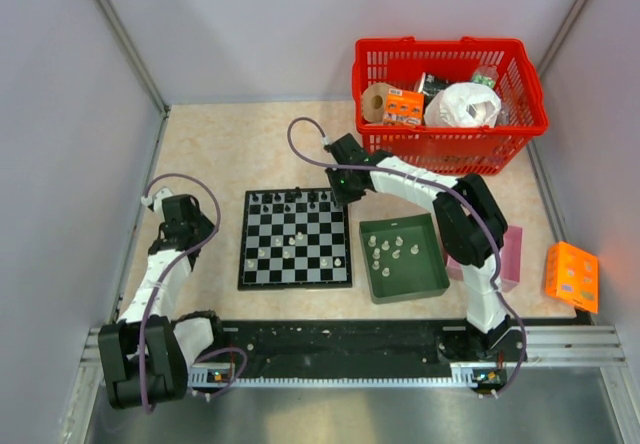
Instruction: Set up the chess pieces on the board
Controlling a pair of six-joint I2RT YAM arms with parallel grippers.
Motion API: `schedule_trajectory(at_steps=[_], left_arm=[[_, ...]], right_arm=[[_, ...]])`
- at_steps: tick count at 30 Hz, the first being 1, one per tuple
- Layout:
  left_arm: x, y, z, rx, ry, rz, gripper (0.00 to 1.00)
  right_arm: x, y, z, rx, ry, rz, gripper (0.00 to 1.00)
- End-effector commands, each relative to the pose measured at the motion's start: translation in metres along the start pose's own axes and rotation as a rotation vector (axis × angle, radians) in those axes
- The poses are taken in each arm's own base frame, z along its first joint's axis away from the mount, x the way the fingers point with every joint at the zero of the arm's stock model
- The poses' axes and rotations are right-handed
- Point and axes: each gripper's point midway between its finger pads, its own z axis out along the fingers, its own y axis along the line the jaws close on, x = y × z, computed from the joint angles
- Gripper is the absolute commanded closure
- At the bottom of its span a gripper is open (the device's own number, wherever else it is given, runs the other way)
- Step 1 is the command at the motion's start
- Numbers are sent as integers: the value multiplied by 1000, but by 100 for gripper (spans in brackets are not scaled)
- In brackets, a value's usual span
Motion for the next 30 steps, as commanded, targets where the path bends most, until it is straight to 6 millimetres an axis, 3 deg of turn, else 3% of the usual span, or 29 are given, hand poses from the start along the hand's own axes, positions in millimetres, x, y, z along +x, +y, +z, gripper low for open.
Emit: schedule_trajectory(at_steps=[1, 9, 14, 30], left_arm=[[-15, -12, -2, 44, -49, -16, 48], [-13, -15, -1, 60, -48, -24, 48], [-12, -15, 0, 63, -44, -25, 48], [-10, -17, 1, 79, -40, -30, 48]], right_arm=[[-28, 10, -11, -25, -71, -14, 79], [-29, 13, -9, -27, -71, -23, 80], [-27, 14, -10, -32, -67, -23, 94], [-17, 18, -16, -13, -48, -51, 97]])
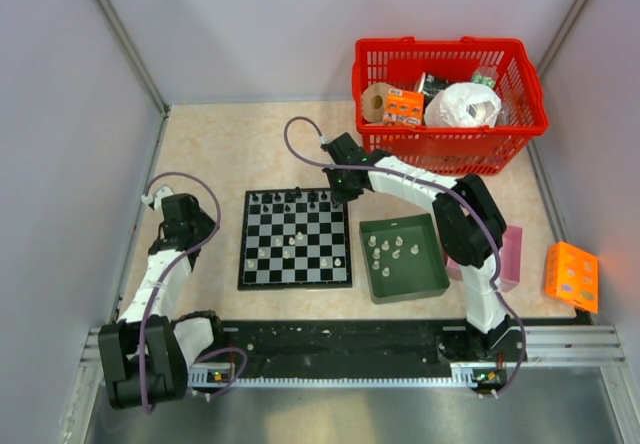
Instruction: Set up the chess pieces on the board
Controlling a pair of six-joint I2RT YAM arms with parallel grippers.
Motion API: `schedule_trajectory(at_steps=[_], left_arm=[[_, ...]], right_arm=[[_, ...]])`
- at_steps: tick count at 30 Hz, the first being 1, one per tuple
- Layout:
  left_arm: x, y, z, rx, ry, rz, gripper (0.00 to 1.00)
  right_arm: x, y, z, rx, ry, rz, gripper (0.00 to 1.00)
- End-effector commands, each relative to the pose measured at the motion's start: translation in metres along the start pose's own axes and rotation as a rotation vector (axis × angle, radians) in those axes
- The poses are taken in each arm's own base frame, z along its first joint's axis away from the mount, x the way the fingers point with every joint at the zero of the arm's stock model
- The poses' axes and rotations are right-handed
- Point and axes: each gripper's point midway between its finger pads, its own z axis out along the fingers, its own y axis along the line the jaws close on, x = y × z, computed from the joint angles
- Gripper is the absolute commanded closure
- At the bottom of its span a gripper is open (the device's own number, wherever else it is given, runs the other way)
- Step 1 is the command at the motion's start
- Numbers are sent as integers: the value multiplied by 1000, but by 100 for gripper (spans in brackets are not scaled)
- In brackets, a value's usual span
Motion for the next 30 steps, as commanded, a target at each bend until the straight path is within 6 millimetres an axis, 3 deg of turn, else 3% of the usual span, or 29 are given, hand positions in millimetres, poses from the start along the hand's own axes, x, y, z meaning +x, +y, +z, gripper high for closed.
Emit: schedule_trajectory(at_steps=[1, 21, 30], left_arm=[[-7, -8, 1, 34, -34, -18, 48], [-8, -11, 1, 44, -33, -22, 48], [-10, -14, 2, 50, -30, -23, 48]], right_arm=[[-12, 11, -14, -8, -36, -30, 97], [-5, 6, -18, 14, -17, -45, 99], [-12, 7, -26, 14, -39, -48, 100]])
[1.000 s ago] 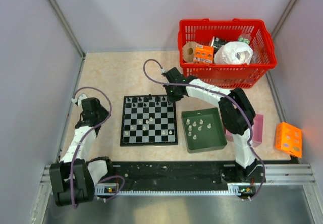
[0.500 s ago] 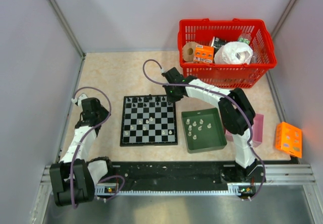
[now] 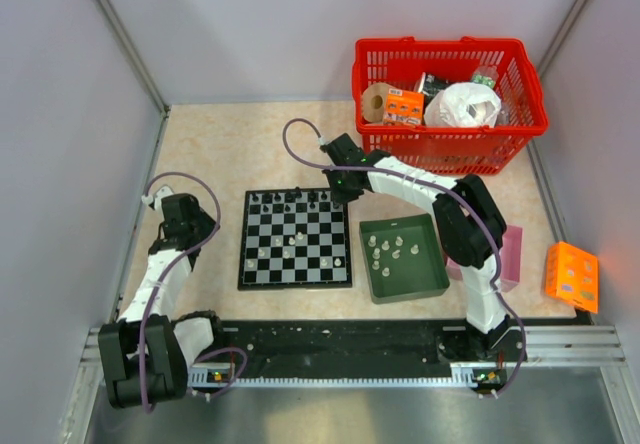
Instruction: Set up the chess pieces on the board
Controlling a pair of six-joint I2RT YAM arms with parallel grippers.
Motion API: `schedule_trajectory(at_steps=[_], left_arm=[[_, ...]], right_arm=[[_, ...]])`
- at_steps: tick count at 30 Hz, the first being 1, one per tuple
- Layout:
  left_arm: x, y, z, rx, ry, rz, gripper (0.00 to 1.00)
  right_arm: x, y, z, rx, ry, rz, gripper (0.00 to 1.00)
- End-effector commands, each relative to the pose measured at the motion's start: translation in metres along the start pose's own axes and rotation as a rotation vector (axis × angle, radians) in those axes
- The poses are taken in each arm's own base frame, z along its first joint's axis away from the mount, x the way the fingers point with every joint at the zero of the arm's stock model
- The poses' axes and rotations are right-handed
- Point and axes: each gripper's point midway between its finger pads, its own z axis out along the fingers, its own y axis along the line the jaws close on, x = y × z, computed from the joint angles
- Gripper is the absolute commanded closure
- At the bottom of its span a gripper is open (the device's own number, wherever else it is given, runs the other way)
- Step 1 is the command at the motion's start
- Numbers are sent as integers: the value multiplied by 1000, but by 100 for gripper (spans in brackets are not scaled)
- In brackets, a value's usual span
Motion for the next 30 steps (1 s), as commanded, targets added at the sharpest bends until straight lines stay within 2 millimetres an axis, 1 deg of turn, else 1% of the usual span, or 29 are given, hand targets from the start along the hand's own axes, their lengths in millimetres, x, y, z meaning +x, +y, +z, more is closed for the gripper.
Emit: schedule_trajectory(at_steps=[1, 3, 6, 8, 10, 11, 13, 15, 17, 19, 22, 23, 25, 26, 28, 30], left_arm=[[-11, -11, 1, 38, -34, -6, 48], [-11, -10, 1, 35, -35, -5, 48], [-11, -11, 2, 38, -34, -6, 48], [-11, -11, 2, 38, -34, -6, 48], [-11, -11, 2, 38, -34, -4, 48], [-12, -12, 1, 39, -36, -8, 48], [-12, -12, 1, 41, -35, -11, 48], [-14, -13, 0, 40, -37, -14, 48], [-16, -14, -1, 38, -41, -21, 47], [-21, -15, -2, 31, -47, -27, 47], [-35, -22, -6, 38, -74, -51, 46], [-40, -24, -7, 35, -84, -56, 44], [-54, -31, -10, 38, -112, -82, 39], [-65, -37, -13, 45, -133, -92, 38], [-84, -47, -18, 54, -169, -125, 36], [-101, -57, -22, 71, -199, -165, 33]], right_arm=[[-14, 9, -25, -9, -47, -27, 100], [-16, 9, -25, -11, -51, -26, 100], [-12, 10, -20, -12, -35, -29, 98], [-12, 10, -20, -19, -34, -27, 94], [-17, 11, -23, -22, -49, -27, 91], [-19, 12, -25, -25, -55, -30, 88], [-25, 13, -29, -26, -72, -33, 78], [-33, 15, -35, -33, -92, -44, 70], [-43, 17, -44, -40, -122, -57, 63], [-52, 19, -52, -43, -152, -69, 60], [-64, 24, -67, -59, -190, -81, 56], [-67, 25, -72, -63, -202, -84, 55], [-70, 28, -82, -70, -221, -89, 54], [-72, 30, -88, -75, -234, -94, 53], [-71, 34, -96, -84, -244, -104, 52], [-66, 47, -101, -126, -242, -120, 52]])
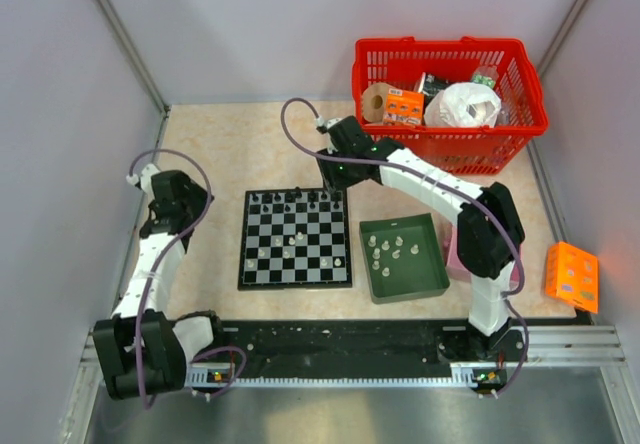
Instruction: Set up the chess pieces on the board
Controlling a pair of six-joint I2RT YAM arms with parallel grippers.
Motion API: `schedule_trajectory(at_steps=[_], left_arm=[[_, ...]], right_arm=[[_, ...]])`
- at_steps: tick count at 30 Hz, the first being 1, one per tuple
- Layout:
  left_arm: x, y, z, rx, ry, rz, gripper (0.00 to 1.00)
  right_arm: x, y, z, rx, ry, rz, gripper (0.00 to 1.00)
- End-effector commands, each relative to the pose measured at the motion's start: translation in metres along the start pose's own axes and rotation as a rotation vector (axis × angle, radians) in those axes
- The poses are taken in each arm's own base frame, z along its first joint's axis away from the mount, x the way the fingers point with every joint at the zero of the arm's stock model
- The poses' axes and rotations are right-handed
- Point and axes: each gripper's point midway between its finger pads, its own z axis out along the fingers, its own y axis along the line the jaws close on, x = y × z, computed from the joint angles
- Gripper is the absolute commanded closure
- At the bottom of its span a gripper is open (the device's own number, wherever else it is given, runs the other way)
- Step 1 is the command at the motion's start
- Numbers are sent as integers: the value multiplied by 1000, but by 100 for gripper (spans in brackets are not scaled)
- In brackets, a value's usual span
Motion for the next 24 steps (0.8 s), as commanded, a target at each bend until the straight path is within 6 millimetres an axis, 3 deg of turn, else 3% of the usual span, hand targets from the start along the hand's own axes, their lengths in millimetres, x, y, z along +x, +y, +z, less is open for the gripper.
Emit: schedule_trajectory(at_steps=[1, 6, 12, 16, 24], left_arm=[[-54, -36, -7, 59, -129, -115, 31], [-72, -47, -6, 62, -171, -217, 26], [-49, -37, -5, 122, -178, -168, 14], [-52, -27, -12, 95, -210, -92, 2], [-50, -28, -5, 70, -164, -69, 1]], right_arm=[[-31, 39, -43, -92, -121, -58, 52], [-22, 60, -42, -108, -117, -80, 52], [-5, 90, -35, -154, -106, -74, 52], [8, 102, -25, -164, -72, -83, 52], [35, 127, 5, -171, 16, -131, 56]])
